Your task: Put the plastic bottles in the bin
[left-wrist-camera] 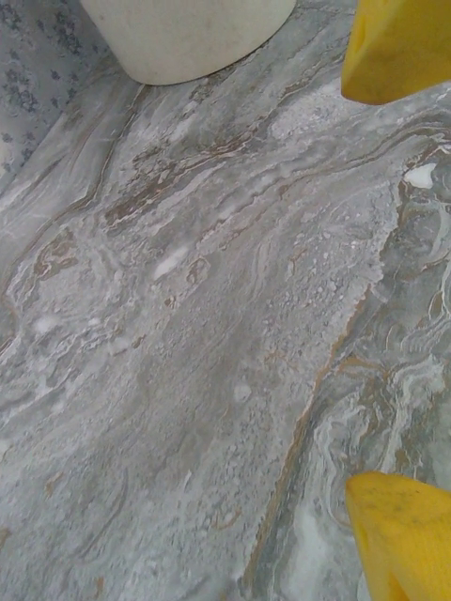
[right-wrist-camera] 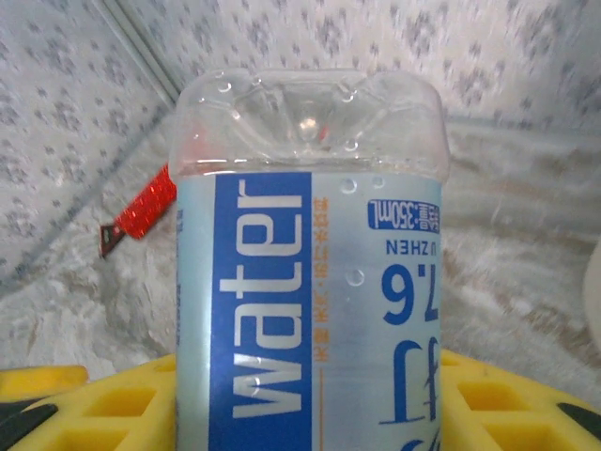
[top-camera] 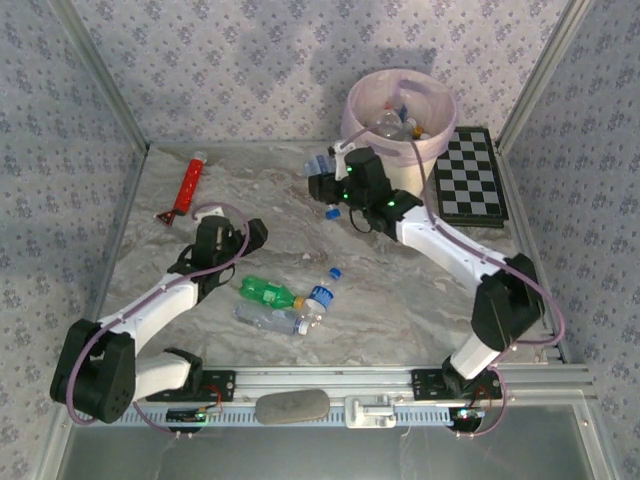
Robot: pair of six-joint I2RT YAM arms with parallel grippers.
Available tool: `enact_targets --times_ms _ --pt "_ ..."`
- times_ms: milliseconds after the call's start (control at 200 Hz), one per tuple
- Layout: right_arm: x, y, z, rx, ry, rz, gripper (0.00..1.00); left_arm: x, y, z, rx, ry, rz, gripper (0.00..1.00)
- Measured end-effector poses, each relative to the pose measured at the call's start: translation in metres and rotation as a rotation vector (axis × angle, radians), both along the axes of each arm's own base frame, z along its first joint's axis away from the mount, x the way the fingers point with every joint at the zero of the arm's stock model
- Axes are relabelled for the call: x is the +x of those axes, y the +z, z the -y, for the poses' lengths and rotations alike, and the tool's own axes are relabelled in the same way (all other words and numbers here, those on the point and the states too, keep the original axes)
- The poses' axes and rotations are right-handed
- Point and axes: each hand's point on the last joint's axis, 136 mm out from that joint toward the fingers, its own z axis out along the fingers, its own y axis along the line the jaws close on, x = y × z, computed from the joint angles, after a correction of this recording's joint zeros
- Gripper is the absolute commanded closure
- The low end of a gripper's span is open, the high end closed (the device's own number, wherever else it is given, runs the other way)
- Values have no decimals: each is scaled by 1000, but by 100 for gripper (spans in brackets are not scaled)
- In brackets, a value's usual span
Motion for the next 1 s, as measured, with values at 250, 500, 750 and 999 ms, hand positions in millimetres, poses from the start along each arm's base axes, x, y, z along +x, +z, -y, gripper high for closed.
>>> enact_targets --times_ms 250,500,750,999 --pt "12 68 56 -22 -77 149 57 0 -2 31 16 -109 -9 0" --pt "31 128 125 -94 -265 277 58 -1 -1 45 23 -154 -7 0" --pt "67 164 205 -130 -486 320 58 -1 -2 47 26 -162 -11 0" --pt "132 137 243 -142 -575 223 58 1 5 51 26 -173 -1 0"
